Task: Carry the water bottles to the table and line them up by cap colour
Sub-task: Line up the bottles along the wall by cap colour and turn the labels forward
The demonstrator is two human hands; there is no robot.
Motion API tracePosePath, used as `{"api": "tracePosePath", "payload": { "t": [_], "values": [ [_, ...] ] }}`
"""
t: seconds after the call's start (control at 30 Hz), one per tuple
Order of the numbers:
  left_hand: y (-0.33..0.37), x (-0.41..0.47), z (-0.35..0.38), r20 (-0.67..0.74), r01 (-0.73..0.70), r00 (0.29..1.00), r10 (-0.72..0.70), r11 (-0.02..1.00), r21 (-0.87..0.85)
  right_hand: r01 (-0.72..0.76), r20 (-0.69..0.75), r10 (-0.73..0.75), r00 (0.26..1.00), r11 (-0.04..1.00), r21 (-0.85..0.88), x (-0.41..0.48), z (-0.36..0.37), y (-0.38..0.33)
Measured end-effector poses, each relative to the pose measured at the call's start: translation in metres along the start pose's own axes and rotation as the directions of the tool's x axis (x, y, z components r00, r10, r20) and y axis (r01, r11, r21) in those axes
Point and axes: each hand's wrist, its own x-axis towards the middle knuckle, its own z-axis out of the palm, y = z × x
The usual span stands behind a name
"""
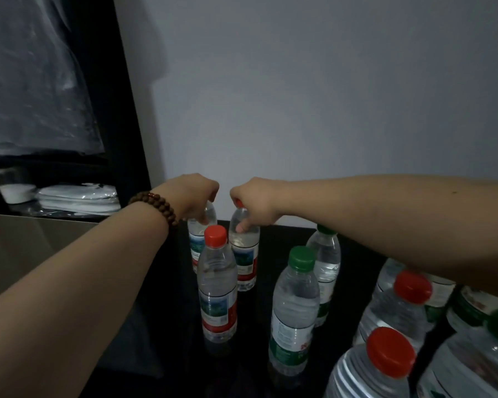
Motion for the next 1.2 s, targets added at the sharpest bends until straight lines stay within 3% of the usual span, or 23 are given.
{"api": "tracePosePath", "payload": {
  "t": [0.47, 1.2],
  "values": [
    [-0.01, 0.07, 0.017, -0.016, 0.021, 1.0, -0.023, 0.991, -0.129, -0.172, 0.019, 0.172, 0.985, 0.985, -0.011, 0.065, 0.009, 0.043],
    [-0.011, 0.133, 0.027, -0.061, -0.005, 0.998, -0.002, 0.993, -0.12, -0.21, -0.026, 0.211, 0.977, 0.977, 0.026, 0.111, 0.025, 0.09]
  ]
}}
